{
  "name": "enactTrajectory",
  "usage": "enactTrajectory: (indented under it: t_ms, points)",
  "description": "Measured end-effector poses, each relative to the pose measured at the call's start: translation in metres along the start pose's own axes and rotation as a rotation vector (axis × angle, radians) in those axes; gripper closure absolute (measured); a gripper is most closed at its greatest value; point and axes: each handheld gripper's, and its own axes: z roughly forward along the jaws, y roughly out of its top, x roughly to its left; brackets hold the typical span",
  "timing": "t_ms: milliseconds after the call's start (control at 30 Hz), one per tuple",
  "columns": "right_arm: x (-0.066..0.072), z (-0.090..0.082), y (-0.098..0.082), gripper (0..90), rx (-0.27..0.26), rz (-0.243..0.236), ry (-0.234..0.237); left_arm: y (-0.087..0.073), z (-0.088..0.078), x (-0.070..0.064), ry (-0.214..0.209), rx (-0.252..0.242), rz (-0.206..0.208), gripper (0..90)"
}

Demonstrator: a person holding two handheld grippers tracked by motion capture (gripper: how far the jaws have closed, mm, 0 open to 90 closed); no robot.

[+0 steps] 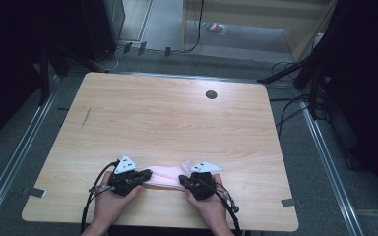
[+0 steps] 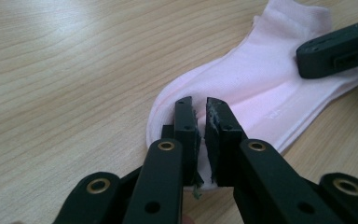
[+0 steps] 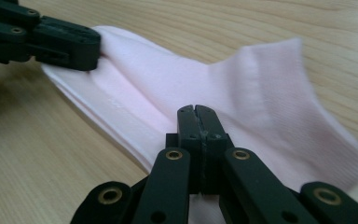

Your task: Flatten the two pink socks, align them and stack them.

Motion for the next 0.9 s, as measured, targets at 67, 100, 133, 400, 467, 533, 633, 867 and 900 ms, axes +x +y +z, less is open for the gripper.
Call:
enactTrajectory:
  t_ms: [67, 100, 133, 400, 467, 533, 633, 867, 900]
  points:
    - [-0.004, -0.002, 0.000, 90.0, -0.007, 0.012, -0.010, -0.001, -0.001, 0.002, -0.016, -0.004, -0.002, 82.4]
    - [-0.007, -0.002, 0.000, 90.0, -0.009, 0.025, -0.006, -0.001, -0.001, 0.002, -0.031, -0.008, -0.001, 79.6]
    - [-0.008, -0.003, 0.000, 90.0, -0.008, 0.038, -0.002, -0.002, -0.001, 0.003, -0.061, -0.014, 0.000, 76.1]
    - [-0.014, -0.030, 0.005, 82.8, -0.143, 0.041, -0.058, -0.003, -0.025, 0.001, -0.081, -0.126, 0.039, 60.7]
    - [-0.019, -0.036, 0.005, 80.9, -0.160, 0.044, -0.090, -0.003, -0.028, 0.004, -0.052, -0.134, 0.024, 63.9]
    - [-0.029, -0.040, 0.005, 77.8, -0.155, 0.062, -0.117, -0.003, -0.028, 0.010, -0.043, -0.135, -0.016, 69.4]
    - [-0.040, -0.045, 0.002, 76.4, -0.151, 0.114, -0.140, -0.002, -0.027, 0.014, -0.043, -0.128, -0.058, 74.5]
    - [-0.046, -0.041, -0.001, 69.8, -0.102, 0.151, -0.104, -0.004, -0.013, 0.008, 0.018, -0.015, -0.038, 70.5]
    - [-0.045, -0.039, -0.002, 69.9, -0.096, 0.158, -0.087, -0.004, -0.012, 0.008, 0.017, -0.005, -0.028, 70.9]
